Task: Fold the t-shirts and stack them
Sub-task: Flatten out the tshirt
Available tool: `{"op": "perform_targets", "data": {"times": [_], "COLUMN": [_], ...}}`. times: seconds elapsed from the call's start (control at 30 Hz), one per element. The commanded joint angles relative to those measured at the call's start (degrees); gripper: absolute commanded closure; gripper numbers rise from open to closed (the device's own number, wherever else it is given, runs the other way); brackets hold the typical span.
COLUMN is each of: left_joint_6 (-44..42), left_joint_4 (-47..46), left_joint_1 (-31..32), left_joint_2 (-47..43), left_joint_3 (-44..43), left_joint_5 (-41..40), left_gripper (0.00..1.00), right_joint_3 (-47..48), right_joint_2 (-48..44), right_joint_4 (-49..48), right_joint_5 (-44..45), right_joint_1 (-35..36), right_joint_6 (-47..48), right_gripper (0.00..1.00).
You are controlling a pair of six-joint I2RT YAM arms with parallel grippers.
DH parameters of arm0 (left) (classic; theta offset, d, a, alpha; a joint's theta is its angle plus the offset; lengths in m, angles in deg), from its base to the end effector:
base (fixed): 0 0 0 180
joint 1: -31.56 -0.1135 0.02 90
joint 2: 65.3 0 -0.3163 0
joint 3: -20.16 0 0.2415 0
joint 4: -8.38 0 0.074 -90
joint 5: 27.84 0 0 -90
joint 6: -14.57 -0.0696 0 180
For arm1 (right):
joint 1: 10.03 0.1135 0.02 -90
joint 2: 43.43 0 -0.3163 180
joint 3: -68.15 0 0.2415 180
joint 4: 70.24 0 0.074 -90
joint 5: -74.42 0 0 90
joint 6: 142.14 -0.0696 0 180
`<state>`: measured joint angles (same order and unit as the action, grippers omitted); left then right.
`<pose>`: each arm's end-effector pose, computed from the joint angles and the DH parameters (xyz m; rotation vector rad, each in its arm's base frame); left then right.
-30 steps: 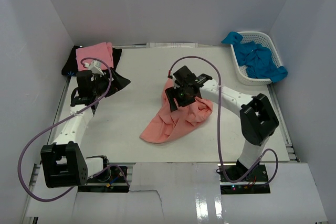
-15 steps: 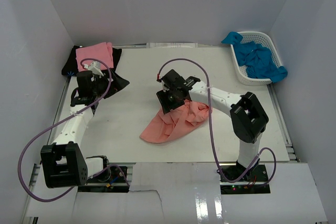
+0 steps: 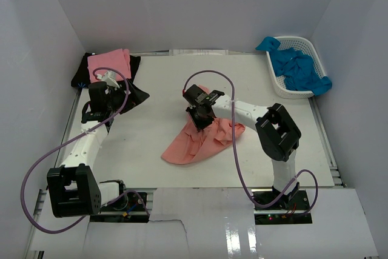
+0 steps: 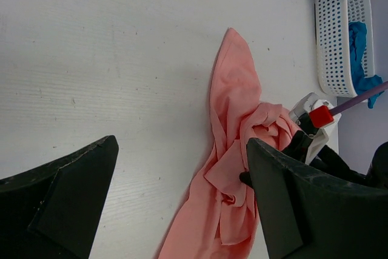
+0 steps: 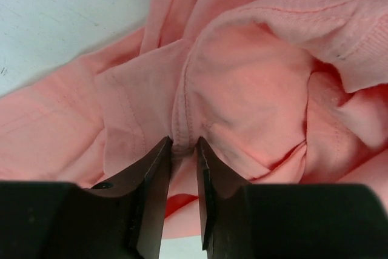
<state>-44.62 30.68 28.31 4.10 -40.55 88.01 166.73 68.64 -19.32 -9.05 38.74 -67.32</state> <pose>0.2659 -0.0153 0.3027 -0.3587 2.1140 -0.7605 0.2930 0.3223 0.2212 -0.7458 2.5920 0.1938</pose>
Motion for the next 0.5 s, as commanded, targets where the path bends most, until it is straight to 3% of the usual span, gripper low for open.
{"op": "perform_targets", "data": {"times": [0.0,0.17,0.27,0.3,0.33,0.37,0.43,0.47], "left_joint_6": [-0.8,-0.8,-0.7,-0.7,-0.7,-0.8,-0.8,-0.9], "left_joint_4": [0.0,-0.3,-0.3,-0.3,-0.3,-0.3,-0.3,-0.3], "left_joint_1": [-0.1,-0.1,-0.1,-0.1,-0.1,-0.1,-0.1,-0.1], "left_joint_2": [-2.0,-2.0,-1.9,-1.9,-1.9,-1.9,-1.9,-2.0], "left_joint_3": [-1.6,-1.5,-1.6,-1.7,-1.7,-1.6,-1.5,-1.6], "left_joint_5": [0.3,0.4,0.7,0.7,0.8,0.7,0.8,0.8], "left_gripper": [0.02,0.02,0.02,0.02,0.02,0.02,0.02,0.02], "right_joint_3": [3.3,6.2,7.1,7.1,7.1,7.1,7.3,7.6], "right_joint_2": [0.1,-1.0,-1.2,-1.2,-1.0,-0.8,0.2,0.4], "right_joint_4": [1.5,3.7,4.4,4.4,4.4,4.3,4.3,4.3], "right_joint_5": [3.8,4.0,3.9,3.8,3.8,3.6,3.1,2.4], "right_joint_1": [0.4,0.4,0.4,0.4,0.4,0.4,0.4,0.4], "right_joint_6": [-0.6,-0.2,-0.1,0.0,0.1,0.1,0.1,0.1], "right_gripper": [0.72,0.6,0.59,0.62,0.72,0.87,0.87,0.78]}}
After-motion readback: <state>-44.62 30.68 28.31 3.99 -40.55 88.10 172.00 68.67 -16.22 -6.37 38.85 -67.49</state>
